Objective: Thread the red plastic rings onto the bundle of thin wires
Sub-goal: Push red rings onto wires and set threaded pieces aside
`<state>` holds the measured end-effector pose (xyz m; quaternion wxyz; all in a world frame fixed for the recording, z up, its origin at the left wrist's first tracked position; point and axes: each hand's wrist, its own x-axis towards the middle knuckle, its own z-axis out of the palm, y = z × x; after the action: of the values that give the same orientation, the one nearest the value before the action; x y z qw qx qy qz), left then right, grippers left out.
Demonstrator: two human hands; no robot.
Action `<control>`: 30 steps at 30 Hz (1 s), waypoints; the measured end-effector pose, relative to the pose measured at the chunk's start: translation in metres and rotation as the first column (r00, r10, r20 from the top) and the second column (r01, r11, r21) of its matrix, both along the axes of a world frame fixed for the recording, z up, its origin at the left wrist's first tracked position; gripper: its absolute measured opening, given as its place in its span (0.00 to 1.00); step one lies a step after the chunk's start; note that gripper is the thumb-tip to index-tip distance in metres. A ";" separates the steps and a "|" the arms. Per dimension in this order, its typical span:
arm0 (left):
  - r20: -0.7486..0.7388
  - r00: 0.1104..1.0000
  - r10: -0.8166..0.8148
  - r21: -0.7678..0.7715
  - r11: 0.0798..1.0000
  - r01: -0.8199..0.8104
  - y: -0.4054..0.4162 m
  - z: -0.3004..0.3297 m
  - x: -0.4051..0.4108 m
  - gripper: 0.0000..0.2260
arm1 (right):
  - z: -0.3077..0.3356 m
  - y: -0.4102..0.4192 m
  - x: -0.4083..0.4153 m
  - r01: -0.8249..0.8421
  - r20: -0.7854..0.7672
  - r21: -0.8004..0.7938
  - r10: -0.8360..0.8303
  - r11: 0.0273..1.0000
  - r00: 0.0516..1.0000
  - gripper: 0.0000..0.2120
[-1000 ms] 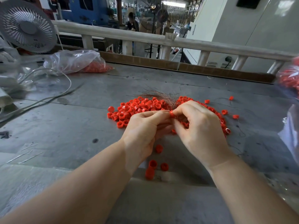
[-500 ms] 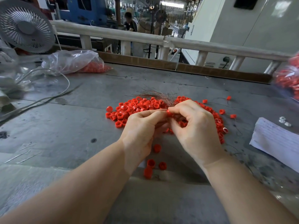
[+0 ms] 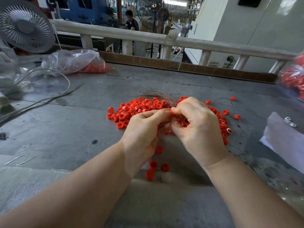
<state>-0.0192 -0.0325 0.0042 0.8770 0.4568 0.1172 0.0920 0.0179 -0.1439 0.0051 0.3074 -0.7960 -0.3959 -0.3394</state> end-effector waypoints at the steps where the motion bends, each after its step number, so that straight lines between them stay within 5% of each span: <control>1: 0.003 1.000 0.002 -0.002 1.000 -0.002 0.000 0.000 0.000 0.08 | 0.000 0.000 0.000 0.000 0.010 0.001 0.000 1.000 1.000 0.02; 21: 0.024 0.997 -0.077 -0.065 0.995 0.078 0.004 0.004 0.000 0.16 | -0.005 -0.003 0.005 -0.044 -0.054 0.164 0.054 0.985 0.997 0.04; 30: 0.159 0.983 -0.092 0.136 0.988 0.071 0.006 0.000 0.002 0.08 | -0.005 -0.004 0.009 -0.064 -0.193 0.318 0.130 0.946 0.972 0.04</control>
<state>-0.0171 -0.0269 0.0042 0.8551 0.5082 0.0191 0.1009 0.0267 -0.1483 -0.0003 0.4851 -0.7490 -0.3416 -0.2949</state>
